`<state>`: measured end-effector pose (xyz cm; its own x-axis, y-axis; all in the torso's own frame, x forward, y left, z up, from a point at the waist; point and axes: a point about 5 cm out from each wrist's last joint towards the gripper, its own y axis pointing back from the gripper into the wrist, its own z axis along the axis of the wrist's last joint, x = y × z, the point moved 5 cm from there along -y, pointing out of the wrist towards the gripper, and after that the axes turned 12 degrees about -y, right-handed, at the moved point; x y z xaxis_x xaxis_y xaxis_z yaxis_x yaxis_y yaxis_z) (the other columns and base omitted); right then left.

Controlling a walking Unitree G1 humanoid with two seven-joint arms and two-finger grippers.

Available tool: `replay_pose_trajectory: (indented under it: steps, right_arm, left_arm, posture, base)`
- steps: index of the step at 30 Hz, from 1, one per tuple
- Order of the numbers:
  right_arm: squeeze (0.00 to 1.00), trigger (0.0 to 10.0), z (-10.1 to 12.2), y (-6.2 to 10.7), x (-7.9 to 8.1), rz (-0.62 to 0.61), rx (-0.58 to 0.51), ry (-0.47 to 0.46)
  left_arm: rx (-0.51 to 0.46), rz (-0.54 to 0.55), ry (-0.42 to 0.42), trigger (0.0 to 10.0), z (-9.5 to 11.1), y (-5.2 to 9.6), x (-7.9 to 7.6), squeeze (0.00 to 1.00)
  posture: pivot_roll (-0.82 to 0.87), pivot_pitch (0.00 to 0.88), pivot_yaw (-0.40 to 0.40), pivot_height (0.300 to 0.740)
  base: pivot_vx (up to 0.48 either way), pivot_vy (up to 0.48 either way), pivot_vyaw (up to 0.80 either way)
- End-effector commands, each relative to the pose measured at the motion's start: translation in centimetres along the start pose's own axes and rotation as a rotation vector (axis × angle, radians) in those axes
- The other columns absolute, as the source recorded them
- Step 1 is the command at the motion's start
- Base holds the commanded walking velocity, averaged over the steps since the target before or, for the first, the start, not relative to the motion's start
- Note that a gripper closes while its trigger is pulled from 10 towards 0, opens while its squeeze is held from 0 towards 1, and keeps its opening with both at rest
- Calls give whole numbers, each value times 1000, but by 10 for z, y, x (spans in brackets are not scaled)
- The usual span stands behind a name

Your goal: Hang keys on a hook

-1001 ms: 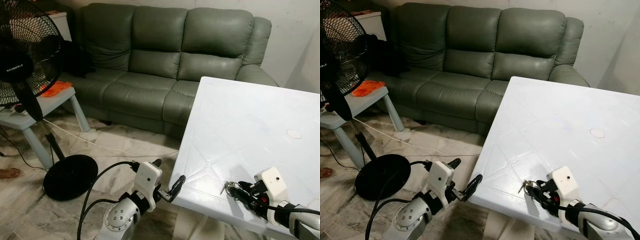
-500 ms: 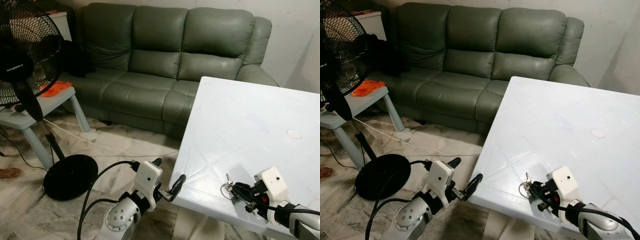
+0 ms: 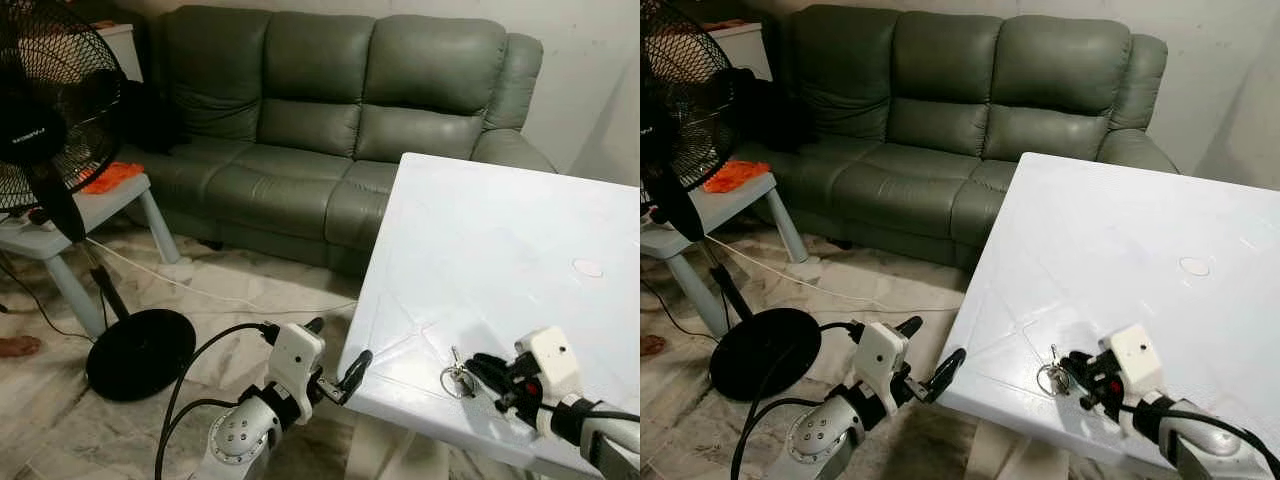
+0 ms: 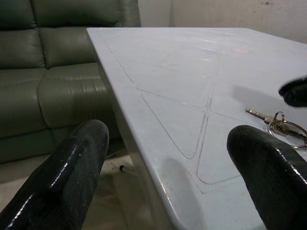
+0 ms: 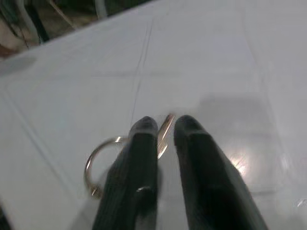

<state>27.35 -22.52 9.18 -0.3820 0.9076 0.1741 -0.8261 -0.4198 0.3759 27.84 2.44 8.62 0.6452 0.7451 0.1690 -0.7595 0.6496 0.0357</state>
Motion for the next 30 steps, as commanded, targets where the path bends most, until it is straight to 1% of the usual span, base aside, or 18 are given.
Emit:
replay_pose_trajectory:
  steps: [1,2,3,7,8,9,10,11,15,17,19,23,24,25,27,28,30]
  right_arm:
    - [1000,10000,3,1,-6,-28,-14,-14]
    - [1000,10000,2,0,-6,-27,-6,-17]
    - [0,10000,2,0,-4,-20,-5,-11]
    - [0,10000,3,-2,-1,-9,-16,-22]
    - [471,10000,5,-2,0,-5,-31,-25]
    - [471,10000,6,-3,1,-1,-42,-24]
    - [1000,10000,6,-3,2,7,-43,-52]
    - [1000,10000,5,-4,3,13,-40,-74]
    - [1000,10000,6,-4,5,14,-42,-35]
    - [1000,10000,4,-5,3,-4,-32,-38]
    - [1000,10000,3,-5,8,27,-24,-30]
    - [1000,10000,2,-6,9,31,-18,-16]
    - [0,10000,1,-7,7,-4,-9,27]
    - [0,10000,0,-7,5,-20,-2,34]
    - [0,10000,-4,-8,8,14,18,-15]
    - [0,10000,-2,-8,11,28,9,10]
    - [0,10000,-4,-9,13,32,16,5]
  left_arm:
    - [-6,4,-12,10000,4,0,1,0]
    - [-6,4,-12,10000,4,0,1,0]
    - [-5,4,-13,10000,4,0,1,0]
    - [-6,3,-15,10000,4,0,2,0]
    - [-7,2,-15,10000,4,0,1,0]
    - [-7,2,-15,10000,4,0,1,0]
    - [-7,2,-15,10000,4,-1,1,0]
    - [-7,2,-16,10000,4,-1,2,0]
    - [-7,1,-17,10000,4,-1,2,0]
    - [-7,2,-18,10000,4,-1,2,0]
    - [-8,1,-18,10000,5,-1,2,0]
    - [-8,2,-18,10000,5,-2,3,0]
    - [-8,4,-18,10000,5,-2,3,0]
    - [-9,4,-18,10000,5,-3,3,0]
    - [-9,5,-18,10000,5,-3,3,0]
    - [-9,6,-18,10000,5,-3,3,0]
    - [-10,7,-17,10000,5,-3,3,0]
  posture:
    - [-7,0,-14,740]
    - [-7,0,-14,740]
    - [-7,0,-13,740]
    - [-6,0,-11,740]
    - [-6,0,-11,740]
    - [-6,0,-11,740]
    - [-5,0,-10,740]
    - [-5,0,-10,740]
    - [-3,0,-8,740]
    - [-3,0,-9,740]
    - [-3,0,-8,740]
    - [-3,0,-11,740]
    - [-2,0,-11,740]
    - [-2,0,-12,740]
    - [-2,0,-13,740]
    - [-2,0,-13,740]
    - [-1,0,-15,740]
  base:
    - [0,0,0]
    - [0,0,0]
    - [0,0,0]
    - [0,0,0]
    - [0,0,0]
    - [0,0,0]
    - [0,0,0]
    - [0,0,0]
    - [0,0,0]
    - [0,0,0]
    - [0,0,0]
    - [0,0,0]
    - [0,0,0]
    - [0,0,0]
    - [0,0,0]
    - [0,0,0]
    - [0,0,0]
